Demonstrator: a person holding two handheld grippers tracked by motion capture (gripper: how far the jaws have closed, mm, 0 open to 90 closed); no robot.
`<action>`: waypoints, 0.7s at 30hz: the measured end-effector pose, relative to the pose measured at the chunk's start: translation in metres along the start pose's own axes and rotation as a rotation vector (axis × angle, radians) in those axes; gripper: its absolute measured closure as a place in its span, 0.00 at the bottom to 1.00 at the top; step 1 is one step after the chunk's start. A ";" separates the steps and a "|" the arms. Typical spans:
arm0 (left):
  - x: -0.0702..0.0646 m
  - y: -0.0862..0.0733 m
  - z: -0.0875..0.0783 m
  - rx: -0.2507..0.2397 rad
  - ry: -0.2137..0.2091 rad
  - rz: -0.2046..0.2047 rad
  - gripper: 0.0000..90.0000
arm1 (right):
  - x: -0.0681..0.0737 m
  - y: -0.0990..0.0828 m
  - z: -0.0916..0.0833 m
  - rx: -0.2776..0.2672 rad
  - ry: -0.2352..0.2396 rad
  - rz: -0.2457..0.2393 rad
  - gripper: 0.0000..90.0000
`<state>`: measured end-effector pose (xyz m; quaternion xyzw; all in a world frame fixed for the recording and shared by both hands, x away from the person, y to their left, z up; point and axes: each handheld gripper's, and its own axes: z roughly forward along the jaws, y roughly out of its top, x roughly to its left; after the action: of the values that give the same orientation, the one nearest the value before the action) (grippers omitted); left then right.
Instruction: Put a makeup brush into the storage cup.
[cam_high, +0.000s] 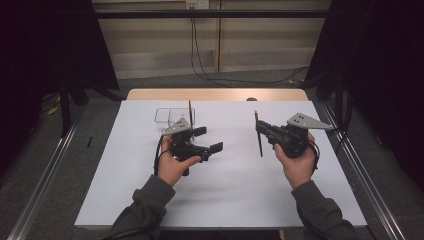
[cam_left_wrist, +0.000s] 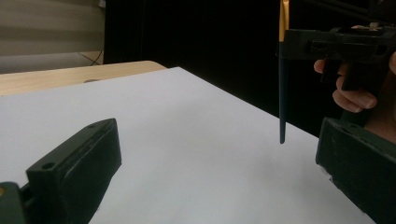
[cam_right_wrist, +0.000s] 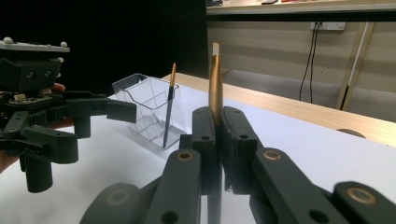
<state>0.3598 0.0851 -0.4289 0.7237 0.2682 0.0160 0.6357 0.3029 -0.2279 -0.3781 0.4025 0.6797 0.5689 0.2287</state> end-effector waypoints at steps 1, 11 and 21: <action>-0.001 0.001 0.001 0.002 -0.005 0.000 0.00 | 0.001 0.000 0.001 0.001 0.001 0.000 0.94; -0.007 0.005 0.016 0.001 -0.009 0.003 0.02 | 0.007 0.002 0.006 -0.001 0.023 0.001 0.94; -0.008 0.006 0.026 0.001 -0.036 -0.016 0.06 | 0.014 0.003 0.012 0.001 0.050 0.000 0.94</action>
<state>0.3649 0.0578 -0.4256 0.7219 0.2626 -0.0022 0.6402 0.3047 -0.2096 -0.3759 0.3883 0.6856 0.5785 0.2111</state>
